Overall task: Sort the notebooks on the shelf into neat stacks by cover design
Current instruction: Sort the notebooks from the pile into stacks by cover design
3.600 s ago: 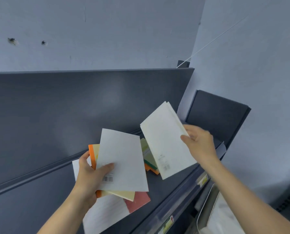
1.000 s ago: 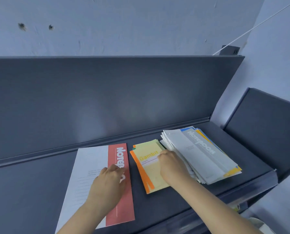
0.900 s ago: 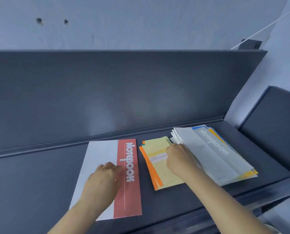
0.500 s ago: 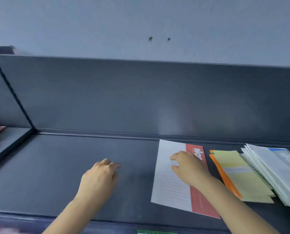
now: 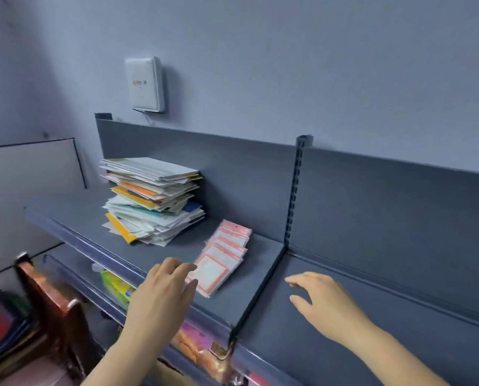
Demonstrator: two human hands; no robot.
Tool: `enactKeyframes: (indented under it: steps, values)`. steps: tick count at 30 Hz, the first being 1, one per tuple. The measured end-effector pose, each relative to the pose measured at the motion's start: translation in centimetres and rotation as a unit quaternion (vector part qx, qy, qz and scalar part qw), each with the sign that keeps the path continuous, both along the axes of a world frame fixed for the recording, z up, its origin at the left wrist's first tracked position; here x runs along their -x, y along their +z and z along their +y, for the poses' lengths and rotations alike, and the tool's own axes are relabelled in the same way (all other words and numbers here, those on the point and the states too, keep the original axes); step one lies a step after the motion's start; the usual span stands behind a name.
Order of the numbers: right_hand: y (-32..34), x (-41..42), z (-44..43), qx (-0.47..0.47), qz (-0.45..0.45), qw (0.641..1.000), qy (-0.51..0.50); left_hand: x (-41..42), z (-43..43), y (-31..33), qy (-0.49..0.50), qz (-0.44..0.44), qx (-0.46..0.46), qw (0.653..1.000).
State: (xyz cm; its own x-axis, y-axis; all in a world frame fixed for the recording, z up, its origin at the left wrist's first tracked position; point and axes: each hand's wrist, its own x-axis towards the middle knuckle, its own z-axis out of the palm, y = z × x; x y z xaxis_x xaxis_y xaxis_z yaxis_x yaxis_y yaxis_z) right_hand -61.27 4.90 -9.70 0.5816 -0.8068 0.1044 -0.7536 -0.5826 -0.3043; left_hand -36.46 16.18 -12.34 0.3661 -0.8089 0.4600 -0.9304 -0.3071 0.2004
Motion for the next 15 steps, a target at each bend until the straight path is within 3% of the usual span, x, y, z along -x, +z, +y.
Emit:
enactKeyframes:
  steps: [6, 15]
  values:
    - [1.7, -12.9, -2.5, -0.015, -0.051, 0.996, 0.075, -9.9, 1.9, 0.4, 0.073, 0.035, 0.028, 0.996]
    - [3.7, -29.0, -10.2, 0.043, -0.1, 0.984, 0.139, -19.3, -1.9, 0.8, 0.1, 0.054, -0.029, 0.993]
